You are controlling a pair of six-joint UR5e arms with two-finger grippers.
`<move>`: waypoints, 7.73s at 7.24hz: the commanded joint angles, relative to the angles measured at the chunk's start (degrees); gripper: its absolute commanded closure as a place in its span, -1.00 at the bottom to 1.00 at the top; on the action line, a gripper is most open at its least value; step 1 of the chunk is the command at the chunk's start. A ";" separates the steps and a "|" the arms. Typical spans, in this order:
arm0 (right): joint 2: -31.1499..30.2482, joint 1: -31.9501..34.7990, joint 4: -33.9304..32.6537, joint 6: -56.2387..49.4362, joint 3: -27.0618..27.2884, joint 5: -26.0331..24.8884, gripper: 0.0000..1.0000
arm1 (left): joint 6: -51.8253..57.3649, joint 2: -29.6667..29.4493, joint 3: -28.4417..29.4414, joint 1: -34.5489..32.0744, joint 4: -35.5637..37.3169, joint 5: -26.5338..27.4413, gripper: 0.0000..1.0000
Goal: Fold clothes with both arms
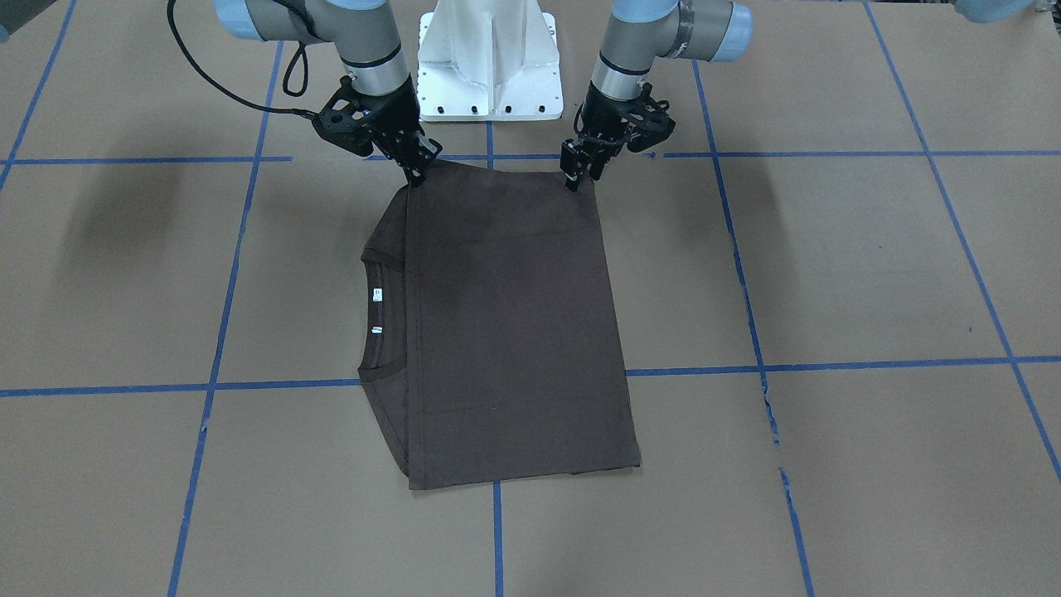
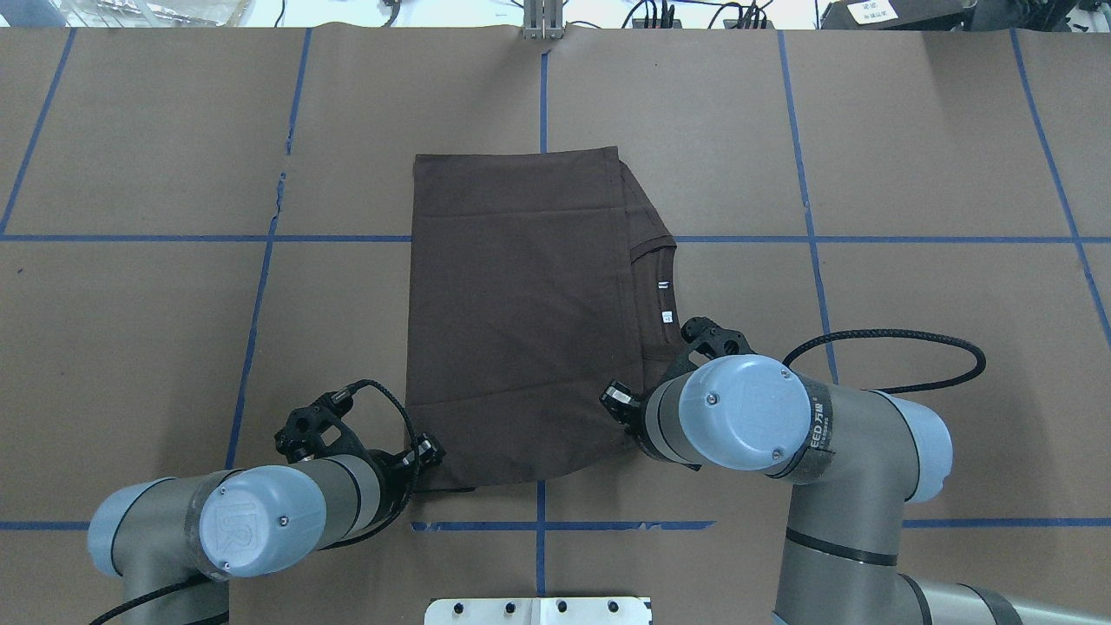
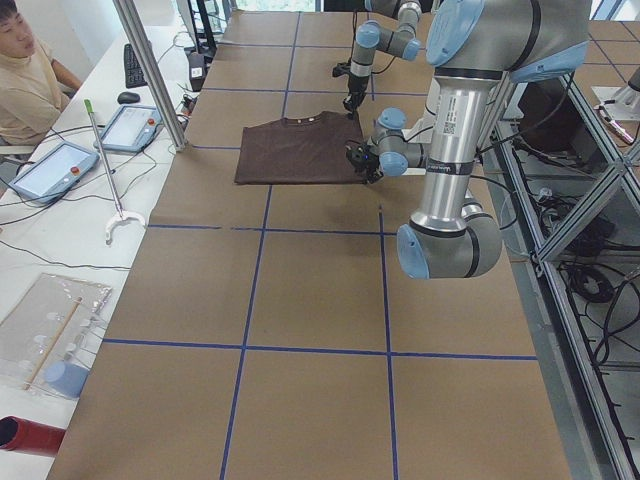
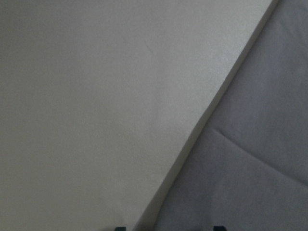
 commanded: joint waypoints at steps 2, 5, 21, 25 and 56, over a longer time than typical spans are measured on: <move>0.43 -0.02 0.00 0.09 0.00 -0.09 1.00 | -0.08 -0.21 -0.79 0.61 0.95 -0.12 1.00; -0.27 -0.37 -0.09 0.18 2.37 -0.17 1.00 | 0.45 -3.30 -4.99 0.44 6.92 -3.09 1.00; 29.87 30.19 27.83 -25.95 -59.47 17.57 -1.00 | 38.39 -24.91 36.88 -33.55 -13.85 -9.54 -1.00; 26.54 38.20 27.77 -36.18 -57.92 25.04 -1.00 | 41.04 -16.69 20.87 -35.07 -10.73 -15.05 -1.00; 3.62 63.17 -2.20 -107.57 -42.92 39.90 -1.00 | 117.44 -0.25 12.92 -73.13 26.19 -47.32 -1.00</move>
